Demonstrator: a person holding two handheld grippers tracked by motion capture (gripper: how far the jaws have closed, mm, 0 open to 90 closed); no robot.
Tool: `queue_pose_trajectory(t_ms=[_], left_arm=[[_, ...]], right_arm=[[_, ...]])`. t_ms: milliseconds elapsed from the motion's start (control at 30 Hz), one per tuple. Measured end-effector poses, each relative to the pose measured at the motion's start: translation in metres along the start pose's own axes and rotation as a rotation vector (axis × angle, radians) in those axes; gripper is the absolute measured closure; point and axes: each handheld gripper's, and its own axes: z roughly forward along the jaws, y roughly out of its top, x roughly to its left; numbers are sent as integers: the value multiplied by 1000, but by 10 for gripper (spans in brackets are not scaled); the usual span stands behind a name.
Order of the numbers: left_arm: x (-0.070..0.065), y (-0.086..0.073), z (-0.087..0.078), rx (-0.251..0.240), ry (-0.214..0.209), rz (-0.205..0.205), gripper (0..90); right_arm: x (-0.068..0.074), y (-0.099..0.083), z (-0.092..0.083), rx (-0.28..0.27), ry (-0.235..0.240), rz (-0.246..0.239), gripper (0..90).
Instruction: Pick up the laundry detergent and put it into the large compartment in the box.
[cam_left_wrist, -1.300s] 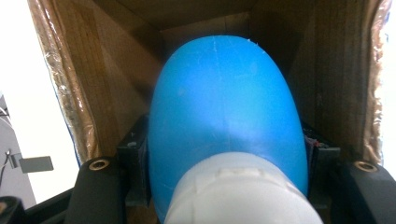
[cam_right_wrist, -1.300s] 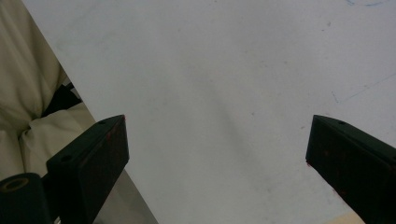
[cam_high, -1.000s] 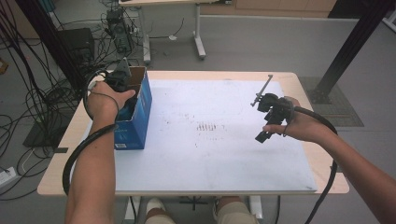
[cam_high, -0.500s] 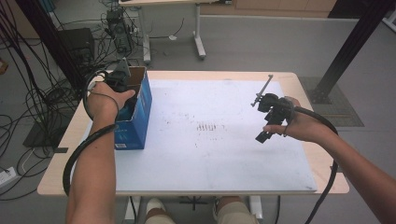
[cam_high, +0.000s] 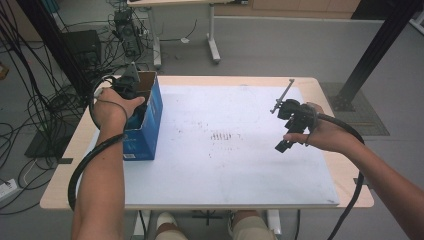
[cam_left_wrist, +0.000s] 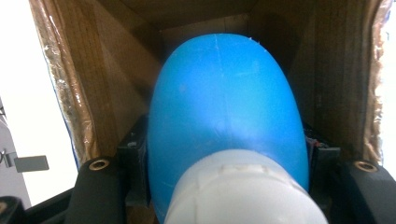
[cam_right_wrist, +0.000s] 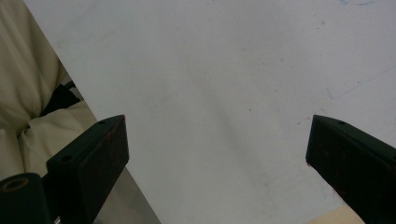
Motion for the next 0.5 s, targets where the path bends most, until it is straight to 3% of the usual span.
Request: queue_pose_trajectory(t_ms=[500], left_arm=[[0,0,0,-2,-2,-4,367]], right_arm=[[0,0,0,1,1,3,57]])
